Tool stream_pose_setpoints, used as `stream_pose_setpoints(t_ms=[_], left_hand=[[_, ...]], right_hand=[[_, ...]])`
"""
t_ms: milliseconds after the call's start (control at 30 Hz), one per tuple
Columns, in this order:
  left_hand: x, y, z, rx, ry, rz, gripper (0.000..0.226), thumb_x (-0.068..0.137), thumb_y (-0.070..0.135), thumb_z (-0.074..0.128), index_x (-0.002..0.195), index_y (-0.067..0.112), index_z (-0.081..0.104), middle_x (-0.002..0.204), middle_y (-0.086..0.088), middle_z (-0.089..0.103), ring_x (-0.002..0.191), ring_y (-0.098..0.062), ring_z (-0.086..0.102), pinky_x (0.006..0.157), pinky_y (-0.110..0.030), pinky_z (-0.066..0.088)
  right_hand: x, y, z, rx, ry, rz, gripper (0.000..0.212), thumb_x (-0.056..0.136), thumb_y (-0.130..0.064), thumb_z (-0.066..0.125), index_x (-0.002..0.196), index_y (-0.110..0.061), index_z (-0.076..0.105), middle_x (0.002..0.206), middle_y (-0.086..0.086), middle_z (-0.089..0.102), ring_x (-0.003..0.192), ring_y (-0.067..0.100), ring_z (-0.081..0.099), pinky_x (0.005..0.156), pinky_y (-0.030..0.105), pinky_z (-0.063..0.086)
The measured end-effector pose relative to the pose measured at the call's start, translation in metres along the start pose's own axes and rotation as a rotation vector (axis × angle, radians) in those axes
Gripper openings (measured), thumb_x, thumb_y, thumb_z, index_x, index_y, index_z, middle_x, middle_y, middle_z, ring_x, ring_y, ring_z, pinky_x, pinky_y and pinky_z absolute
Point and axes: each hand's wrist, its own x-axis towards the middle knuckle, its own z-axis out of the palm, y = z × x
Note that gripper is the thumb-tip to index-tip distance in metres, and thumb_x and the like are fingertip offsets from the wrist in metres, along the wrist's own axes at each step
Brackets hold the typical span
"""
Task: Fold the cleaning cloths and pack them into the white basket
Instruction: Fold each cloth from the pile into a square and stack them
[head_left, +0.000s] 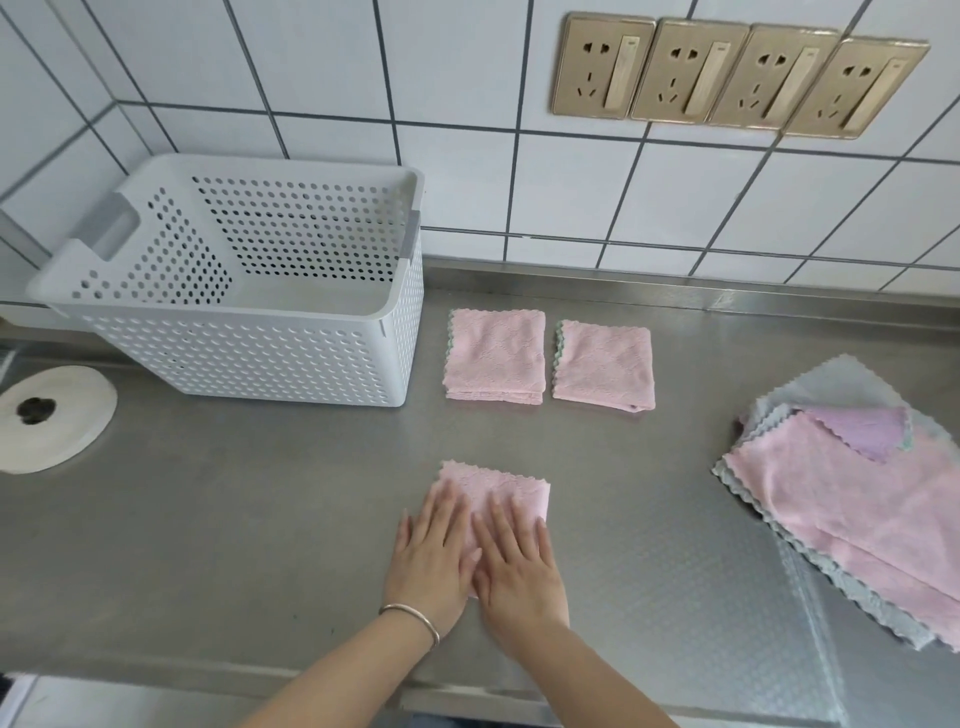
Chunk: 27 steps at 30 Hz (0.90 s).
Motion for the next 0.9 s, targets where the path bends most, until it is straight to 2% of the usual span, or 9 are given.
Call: stream_pose_setpoints(t_ms=[100, 167, 267, 333, 400, 500, 567, 700, 900], left_hand=[[0.001, -0.009, 0.011, 0.06, -0.01, -0.021, 0.054, 0.093, 0.045, 0.017, 0.136, 0.017, 0.032, 0.157, 0.0, -0.005, 0.144, -0.015, -0.015, 0.1, -0.045, 0.041], [0.002, -0.01, 0.012, 0.072, -0.007, -0.016, 0.056, 0.09, 0.045, 0.022, 0.136, 0.017, 0.032, 0.156, 0.0, -0.011, 0.145, -0.017, -0.01, 0.096, -0.045, 0.044], [-0.001, -0.007, -0.001, -0.044, -0.014, -0.043, 0.061, 0.078, 0.047, 0.039, 0.133, 0.021, 0.04, 0.154, -0.001, 0.024, 0.135, -0.021, 0.033, 0.091, -0.042, 0.05], [-0.001, -0.003, -0.011, -0.261, 0.01, -0.198, 0.062, 0.076, 0.037, 0.058, 0.134, 0.019, 0.043, 0.141, -0.004, 0.041, 0.122, -0.025, 0.046, 0.099, -0.036, 0.044], [0.005, 0.0, -0.02, -0.481, 0.001, -0.483, 0.065, 0.071, 0.025, 0.069, 0.129, 0.014, 0.045, 0.128, -0.01, 0.046, 0.115, -0.028, 0.047, 0.098, -0.033, 0.039], [0.013, 0.001, -0.027, -0.591, -0.077, -0.687, 0.048, 0.07, 0.022, 0.062, 0.116, 0.018, 0.049, 0.114, -0.004, 0.059, 0.102, -0.028, 0.056, 0.083, -0.032, 0.046], [0.018, 0.004, -0.031, -0.642, -0.108, -0.737, 0.038, 0.074, 0.019, 0.056, 0.112, 0.019, 0.051, 0.11, -0.002, 0.064, 0.095, -0.028, 0.058, 0.075, -0.029, 0.043], [0.027, 0.02, -0.045, -0.809, -0.059, -0.751, 0.039, 0.078, 0.013, 0.059, 0.116, 0.016, 0.05, 0.104, -0.003, 0.061, 0.087, -0.024, 0.053, 0.076, -0.027, 0.039], [0.094, 0.066, -0.092, -1.003, 0.133, -0.497, 0.05, 0.076, 0.01, 0.067, 0.122, 0.019, 0.048, 0.103, 0.003, 0.055, 0.088, -0.016, 0.055, 0.074, -0.02, 0.04]], right_hand=[[0.005, 0.0, 0.006, 0.003, -0.049, 0.005, 0.06, 0.08, -0.036, 0.037, 0.136, -0.015, 0.041, 0.147, 0.005, 0.037, 0.145, 0.024, -0.007, 0.112, 0.043, 0.007], [0.008, 0.004, 0.01, -0.002, -0.029, -0.022, 0.06, 0.078, -0.038, 0.038, 0.134, -0.016, 0.043, 0.148, 0.004, 0.031, 0.145, 0.023, -0.004, 0.112, 0.041, 0.006], [0.006, 0.009, -0.002, 0.061, 0.043, -0.029, 0.056, 0.071, -0.036, 0.039, 0.122, -0.018, 0.054, 0.132, 0.002, 0.054, 0.13, 0.022, 0.036, 0.105, 0.033, 0.024], [0.003, 0.013, -0.016, 0.163, 0.072, 0.146, 0.047, 0.065, -0.031, 0.039, 0.109, -0.02, 0.054, 0.1, -0.002, 0.067, 0.092, 0.018, 0.061, 0.077, 0.028, 0.045], [-0.002, 0.015, -0.028, 0.265, 0.06, 0.358, 0.036, 0.07, -0.028, 0.045, 0.105, -0.019, 0.049, 0.089, -0.004, 0.063, 0.074, 0.019, 0.064, 0.057, 0.026, 0.046], [-0.002, 0.016, -0.033, 0.48, -0.126, 0.602, 0.038, 0.086, -0.03, 0.05, 0.122, -0.02, 0.041, 0.11, -0.007, 0.056, 0.092, 0.019, 0.061, 0.062, 0.027, 0.039], [0.001, 0.018, -0.036, 0.643, -0.146, 0.685, 0.042, 0.085, -0.024, 0.05, 0.125, -0.021, 0.038, 0.102, -0.007, 0.059, 0.088, 0.02, 0.06, 0.064, 0.028, 0.042], [0.007, 0.028, -0.05, 0.834, -0.064, 0.779, 0.046, 0.083, -0.014, 0.053, 0.126, -0.019, 0.039, 0.079, -0.011, 0.055, 0.073, 0.013, 0.055, 0.058, 0.023, 0.039], [0.058, 0.088, -0.101, 0.981, 0.208, 0.777, 0.042, 0.083, -0.012, 0.058, 0.121, -0.02, 0.046, 0.082, -0.014, 0.055, 0.076, -0.003, 0.054, 0.058, 0.009, 0.038]])
